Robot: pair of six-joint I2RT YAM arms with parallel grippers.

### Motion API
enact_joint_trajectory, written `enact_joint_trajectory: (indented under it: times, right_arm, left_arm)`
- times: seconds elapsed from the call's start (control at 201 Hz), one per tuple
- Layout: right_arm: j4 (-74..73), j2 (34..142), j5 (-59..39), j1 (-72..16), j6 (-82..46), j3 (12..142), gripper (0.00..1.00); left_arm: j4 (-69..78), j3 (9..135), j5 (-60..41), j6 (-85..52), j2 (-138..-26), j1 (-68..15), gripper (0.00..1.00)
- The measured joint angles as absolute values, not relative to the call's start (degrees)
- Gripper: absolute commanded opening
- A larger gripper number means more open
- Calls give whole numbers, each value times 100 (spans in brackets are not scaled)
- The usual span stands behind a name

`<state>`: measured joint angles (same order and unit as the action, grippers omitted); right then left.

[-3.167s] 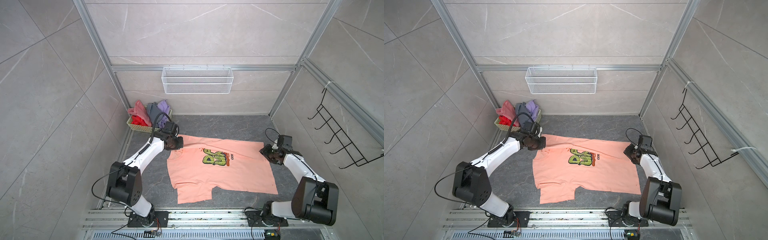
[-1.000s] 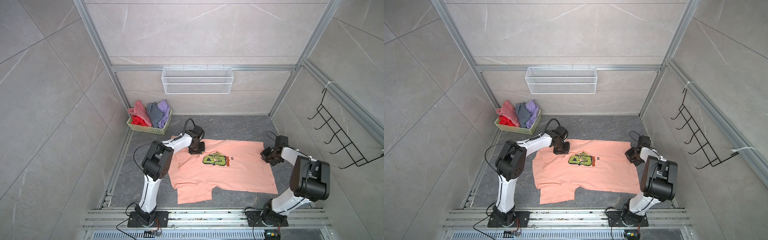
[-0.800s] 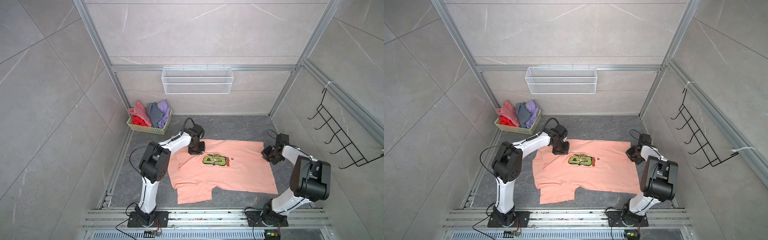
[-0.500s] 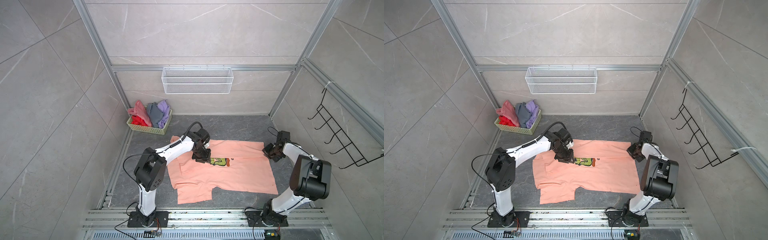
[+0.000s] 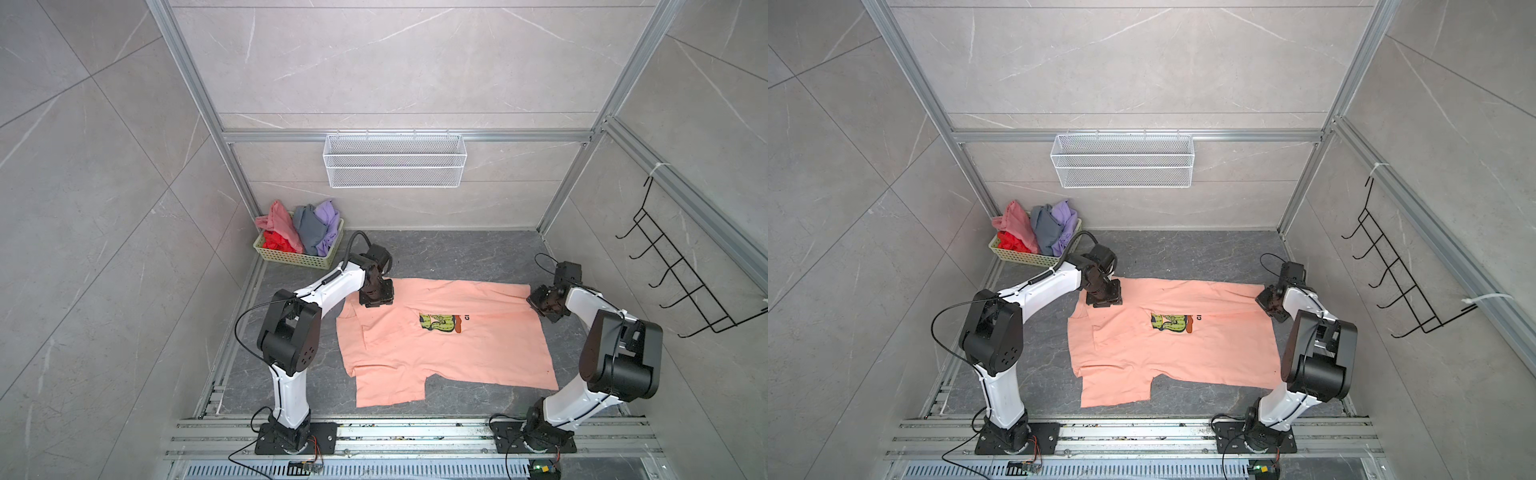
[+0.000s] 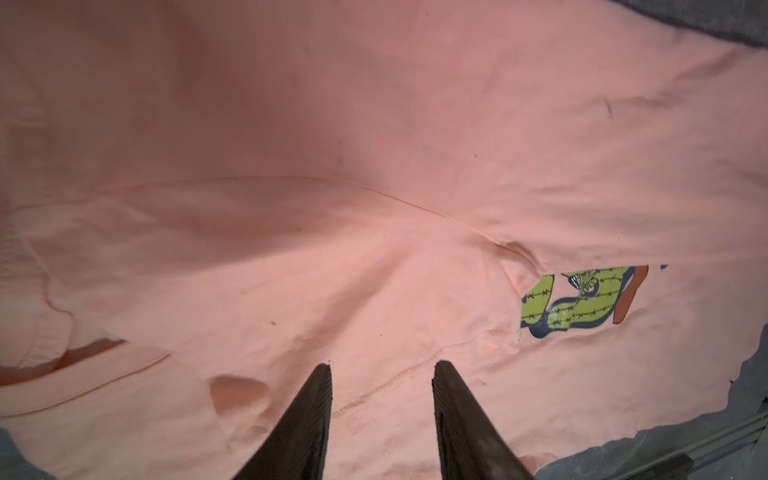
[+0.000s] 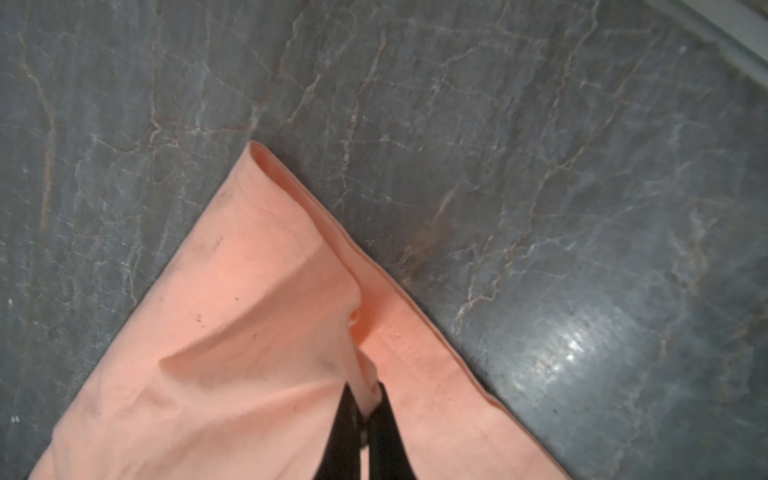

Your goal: Fold and stack the t-shirts

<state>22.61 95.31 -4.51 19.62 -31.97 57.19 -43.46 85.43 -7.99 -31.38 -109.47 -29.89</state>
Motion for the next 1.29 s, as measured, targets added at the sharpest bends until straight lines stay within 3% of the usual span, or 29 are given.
enact_joint_trajectory:
  times: [0.075, 0.144, 0.214, 0.577, 1.045, 1.294]
  right_arm:
    - [2241, 9537, -405, 2003, -3173, 5708, 26]
    - [2268, 9537, -263, 2018, -3253, 5708, 44]
    - [2408, 9511, -93, 2023, -3332, 5717, 50]
    - [2377, 8783, -287, 1520, -3610, 5743, 47]
    - [1946, 10562, -537, 1116, -4071, 6370, 45]
    - [1944, 11395, -539, 1116, -4101, 7446, 44]
  left_arm:
    - [-4320, 8506, -731, -3214, -10947, -2899, 45]
    - [-4320, 8473, -628, -3273, -10947, -2860, 47]
    - [-4318, 8468, -582, -3308, -10949, -2845, 48]
    - [-4193, 8495, -495, -3570, -11325, -2773, 53]
    - [-3461, 8495, -939, -4152, -11832, -2294, 54]
    - [-3350, 8943, -1376, -4346, -12197, -1997, 54]
